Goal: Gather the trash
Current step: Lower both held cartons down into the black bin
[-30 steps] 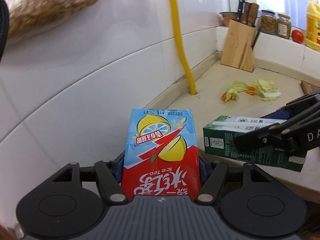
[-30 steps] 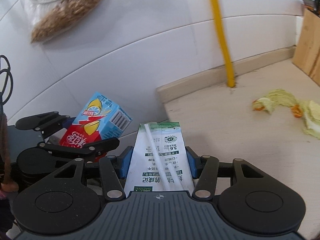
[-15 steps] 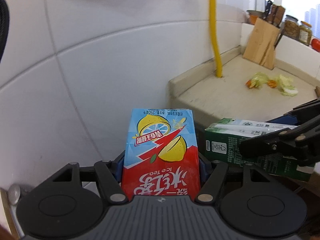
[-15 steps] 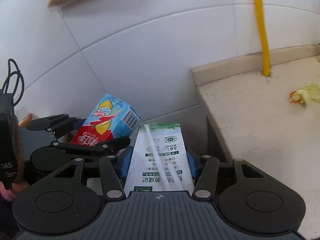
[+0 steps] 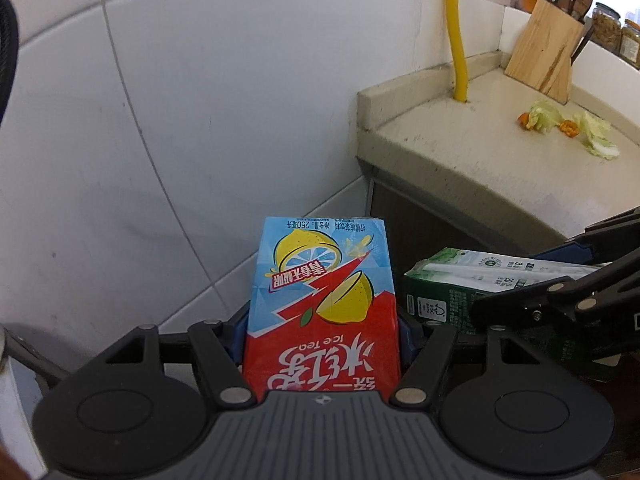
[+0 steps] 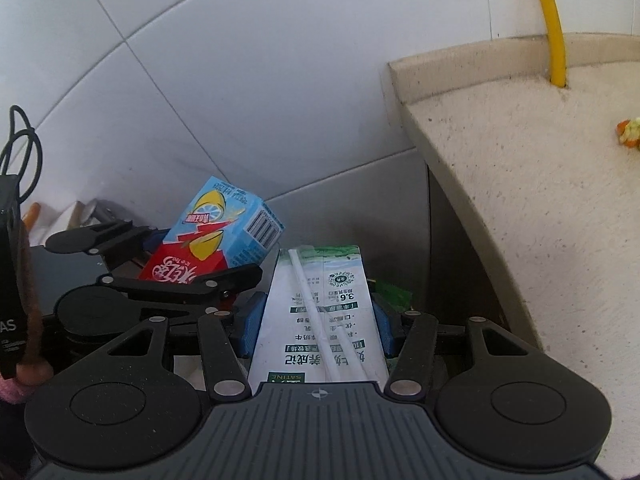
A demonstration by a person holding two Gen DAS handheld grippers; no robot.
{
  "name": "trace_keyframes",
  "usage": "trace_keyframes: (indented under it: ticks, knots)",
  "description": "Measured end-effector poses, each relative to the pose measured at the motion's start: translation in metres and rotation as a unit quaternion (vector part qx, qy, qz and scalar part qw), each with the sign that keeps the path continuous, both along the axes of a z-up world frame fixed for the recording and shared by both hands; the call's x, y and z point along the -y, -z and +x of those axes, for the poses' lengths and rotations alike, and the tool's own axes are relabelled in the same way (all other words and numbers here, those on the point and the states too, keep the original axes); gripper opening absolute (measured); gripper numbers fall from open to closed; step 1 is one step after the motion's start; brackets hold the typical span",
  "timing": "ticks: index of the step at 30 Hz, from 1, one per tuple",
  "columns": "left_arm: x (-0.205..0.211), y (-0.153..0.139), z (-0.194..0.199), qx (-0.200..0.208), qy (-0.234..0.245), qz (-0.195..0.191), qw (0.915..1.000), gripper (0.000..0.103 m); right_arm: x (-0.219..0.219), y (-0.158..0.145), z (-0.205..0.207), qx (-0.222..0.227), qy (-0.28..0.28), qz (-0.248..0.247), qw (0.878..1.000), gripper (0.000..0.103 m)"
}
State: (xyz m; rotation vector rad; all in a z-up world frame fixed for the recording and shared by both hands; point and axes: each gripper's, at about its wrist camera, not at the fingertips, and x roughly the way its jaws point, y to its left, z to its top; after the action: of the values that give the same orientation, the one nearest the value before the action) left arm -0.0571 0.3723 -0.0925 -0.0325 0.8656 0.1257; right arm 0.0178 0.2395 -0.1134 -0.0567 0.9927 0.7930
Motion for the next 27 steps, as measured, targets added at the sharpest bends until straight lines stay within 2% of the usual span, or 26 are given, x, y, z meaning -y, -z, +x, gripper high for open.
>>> trace_keyframes:
  ticks: [27]
  knots:
    - [-0.003, 0.014, 0.018, -0.056, 0.010, -0.009, 0.9983, 0.064, -0.008, 0.032, 0.007, -0.040, 0.021, 0.000, 0.999, 0.061]
